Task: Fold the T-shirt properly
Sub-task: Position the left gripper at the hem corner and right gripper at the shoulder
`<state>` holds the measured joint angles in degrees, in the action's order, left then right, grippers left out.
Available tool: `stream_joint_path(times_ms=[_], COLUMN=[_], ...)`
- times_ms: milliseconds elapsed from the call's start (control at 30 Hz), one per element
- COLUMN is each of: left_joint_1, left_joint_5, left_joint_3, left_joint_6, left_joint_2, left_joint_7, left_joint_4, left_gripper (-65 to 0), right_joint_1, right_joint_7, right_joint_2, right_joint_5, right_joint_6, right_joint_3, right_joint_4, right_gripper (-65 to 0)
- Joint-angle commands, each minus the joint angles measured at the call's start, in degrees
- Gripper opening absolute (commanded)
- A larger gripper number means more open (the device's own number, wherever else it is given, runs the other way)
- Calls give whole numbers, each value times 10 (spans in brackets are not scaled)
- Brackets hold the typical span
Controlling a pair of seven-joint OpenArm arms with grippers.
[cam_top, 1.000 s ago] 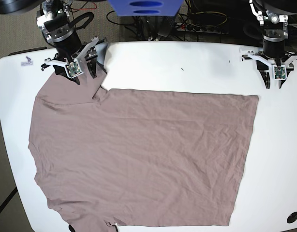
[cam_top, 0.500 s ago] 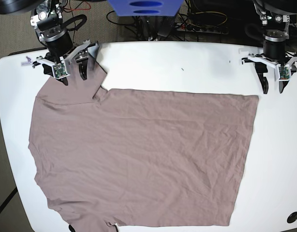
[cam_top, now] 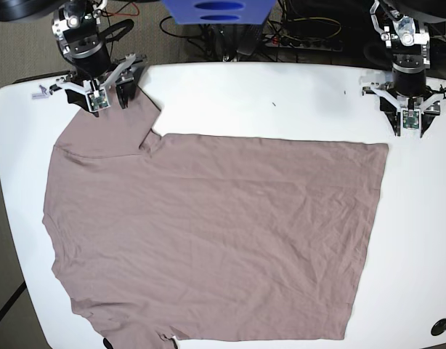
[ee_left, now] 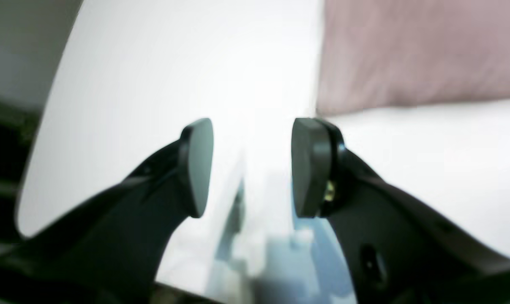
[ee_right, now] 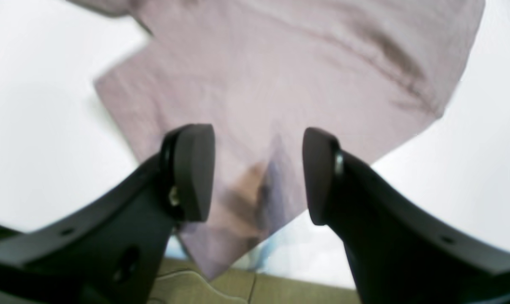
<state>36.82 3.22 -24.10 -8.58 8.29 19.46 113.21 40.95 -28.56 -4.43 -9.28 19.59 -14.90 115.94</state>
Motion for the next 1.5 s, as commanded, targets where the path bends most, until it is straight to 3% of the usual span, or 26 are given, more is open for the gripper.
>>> stream_joint_path(times_ms=[0,300,500,767,1167,1367,1467], left_joint_1=[-4,-43,-32,-21,-68,-81,-75], left_joint_5=[-5,-87,-121,-94,33,44,20], left_joint_3=[-2,1,-7,-4,64,68,62], left_joint_6=[9,-1,0,0,-1,-1,-2], left_joint_2=[6,9,15,21,38,35,33], left_joint_7=[-14,-13,-35,-64,-50,-40,-40], left_joint_4=[9,-40,-48,-47,-56,-55,-58], left_gripper=[-379,-388,-378,-371,-374,-376,-377], right_joint_1=[2,5,3,-2,-3,-5,-3], right_joint_7=[16,18,6,-27,-22,-19,-22], right_joint_2=[-1,-3,-4,-10,-4,-3,-4], right_joint_5=[8,20,29,51,26,19,18], right_joint_6=[4,0,6,7,7,6,4], right_joint_3=[-2,7,-1,-12,-19,-19,-16], right_joint_4=[6,29,21,25,23,21,20], right_gripper=[-327,-388,-358,-344,-346,-347,-347])
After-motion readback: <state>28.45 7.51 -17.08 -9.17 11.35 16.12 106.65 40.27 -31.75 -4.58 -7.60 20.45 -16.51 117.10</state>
